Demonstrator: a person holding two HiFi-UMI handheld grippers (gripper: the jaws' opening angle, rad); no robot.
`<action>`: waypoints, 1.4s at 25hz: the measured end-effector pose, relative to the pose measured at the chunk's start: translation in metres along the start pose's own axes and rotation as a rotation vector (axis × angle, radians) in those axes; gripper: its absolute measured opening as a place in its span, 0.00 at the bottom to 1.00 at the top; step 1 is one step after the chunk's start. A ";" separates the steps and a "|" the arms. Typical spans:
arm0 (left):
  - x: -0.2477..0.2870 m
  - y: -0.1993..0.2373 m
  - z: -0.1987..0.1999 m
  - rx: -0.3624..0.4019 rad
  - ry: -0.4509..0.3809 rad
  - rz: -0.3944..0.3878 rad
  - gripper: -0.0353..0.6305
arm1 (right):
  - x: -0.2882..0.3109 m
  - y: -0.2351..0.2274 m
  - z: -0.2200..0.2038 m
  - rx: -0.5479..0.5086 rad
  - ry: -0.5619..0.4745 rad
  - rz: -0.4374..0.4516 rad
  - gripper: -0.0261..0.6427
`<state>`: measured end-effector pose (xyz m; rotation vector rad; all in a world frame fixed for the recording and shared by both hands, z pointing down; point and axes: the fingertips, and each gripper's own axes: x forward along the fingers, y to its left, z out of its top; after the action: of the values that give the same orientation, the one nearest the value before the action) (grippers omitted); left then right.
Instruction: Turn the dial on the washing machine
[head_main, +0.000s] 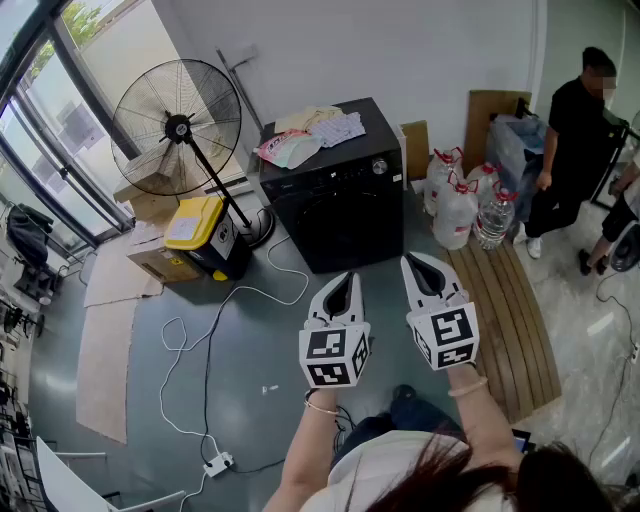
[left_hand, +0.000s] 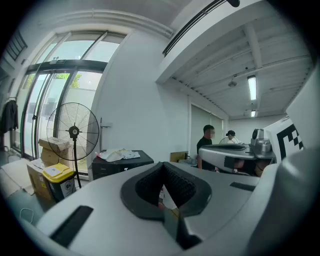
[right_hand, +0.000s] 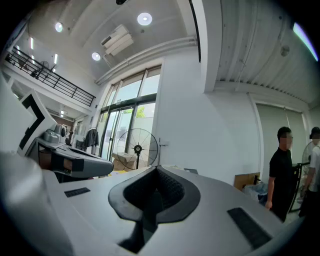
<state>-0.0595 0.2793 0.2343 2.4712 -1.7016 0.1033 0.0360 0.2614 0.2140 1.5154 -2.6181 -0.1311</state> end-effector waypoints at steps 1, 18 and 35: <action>0.005 -0.001 0.000 0.000 0.001 0.002 0.08 | 0.002 -0.005 0.000 0.005 -0.004 0.002 0.08; 0.091 -0.008 -0.006 -0.024 0.033 0.039 0.08 | 0.045 -0.068 -0.023 0.074 -0.025 0.032 0.08; 0.150 0.014 -0.001 -0.047 0.036 0.045 0.07 | 0.106 -0.092 -0.035 0.080 -0.018 0.033 0.08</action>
<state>-0.0191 0.1357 0.2568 2.3831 -1.7255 0.1101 0.0675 0.1235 0.2423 1.5013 -2.6919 -0.0376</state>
